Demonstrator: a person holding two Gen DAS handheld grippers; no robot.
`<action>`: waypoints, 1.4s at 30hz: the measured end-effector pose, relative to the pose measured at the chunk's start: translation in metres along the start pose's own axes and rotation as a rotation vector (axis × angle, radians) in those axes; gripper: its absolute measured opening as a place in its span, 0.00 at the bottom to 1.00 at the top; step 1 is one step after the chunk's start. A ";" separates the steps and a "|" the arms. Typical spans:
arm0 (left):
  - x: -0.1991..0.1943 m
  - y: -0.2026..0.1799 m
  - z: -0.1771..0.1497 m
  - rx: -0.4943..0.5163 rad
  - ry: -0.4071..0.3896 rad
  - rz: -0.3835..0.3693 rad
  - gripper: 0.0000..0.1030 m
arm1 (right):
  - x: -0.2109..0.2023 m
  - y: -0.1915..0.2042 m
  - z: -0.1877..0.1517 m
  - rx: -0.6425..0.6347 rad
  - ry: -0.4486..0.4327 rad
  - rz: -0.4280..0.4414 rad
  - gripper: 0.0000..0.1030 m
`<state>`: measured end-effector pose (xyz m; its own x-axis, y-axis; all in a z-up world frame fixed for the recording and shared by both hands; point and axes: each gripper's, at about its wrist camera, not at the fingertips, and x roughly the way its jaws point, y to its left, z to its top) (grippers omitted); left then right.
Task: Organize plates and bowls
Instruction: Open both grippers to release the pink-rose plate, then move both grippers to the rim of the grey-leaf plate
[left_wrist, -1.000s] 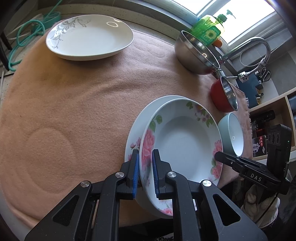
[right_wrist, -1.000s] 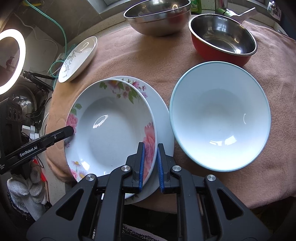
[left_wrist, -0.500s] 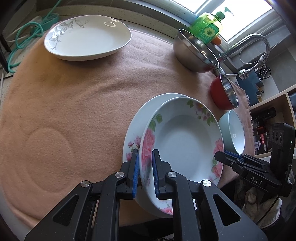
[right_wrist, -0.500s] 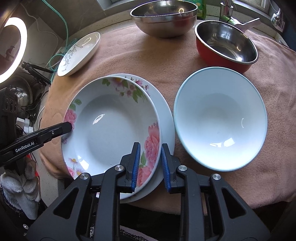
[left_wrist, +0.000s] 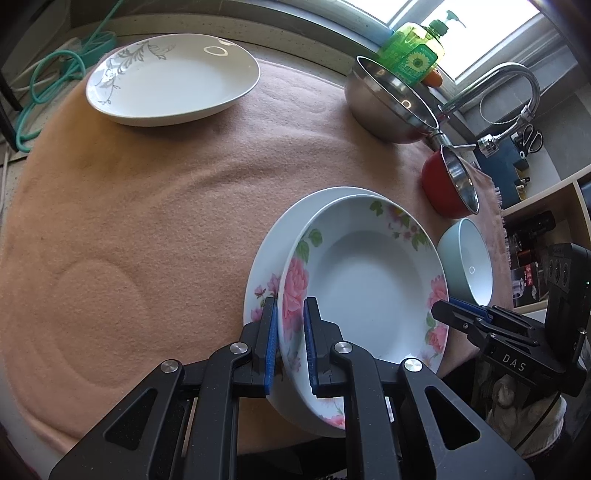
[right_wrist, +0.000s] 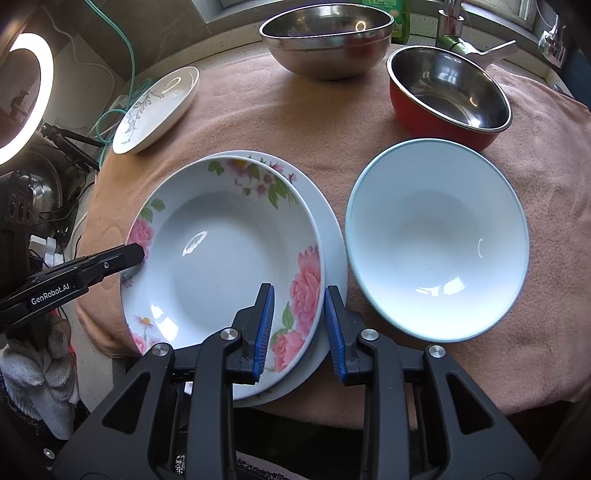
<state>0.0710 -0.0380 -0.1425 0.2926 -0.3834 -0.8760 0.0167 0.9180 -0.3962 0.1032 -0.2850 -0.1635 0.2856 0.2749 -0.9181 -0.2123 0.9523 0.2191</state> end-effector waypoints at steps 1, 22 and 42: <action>0.000 0.000 0.000 0.002 -0.001 0.001 0.11 | -0.002 0.001 0.000 -0.003 -0.009 -0.002 0.45; -0.023 0.018 0.006 -0.019 -0.060 0.006 0.31 | -0.039 0.028 0.007 -0.068 -0.141 0.010 0.67; -0.076 0.095 0.038 -0.130 -0.213 0.080 0.31 | -0.051 0.122 0.082 -0.241 -0.300 0.125 0.76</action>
<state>0.0868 0.0823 -0.1026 0.4831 -0.2674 -0.8338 -0.1339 0.9185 -0.3721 0.1395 -0.1719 -0.0631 0.4962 0.4473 -0.7441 -0.4659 0.8604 0.2066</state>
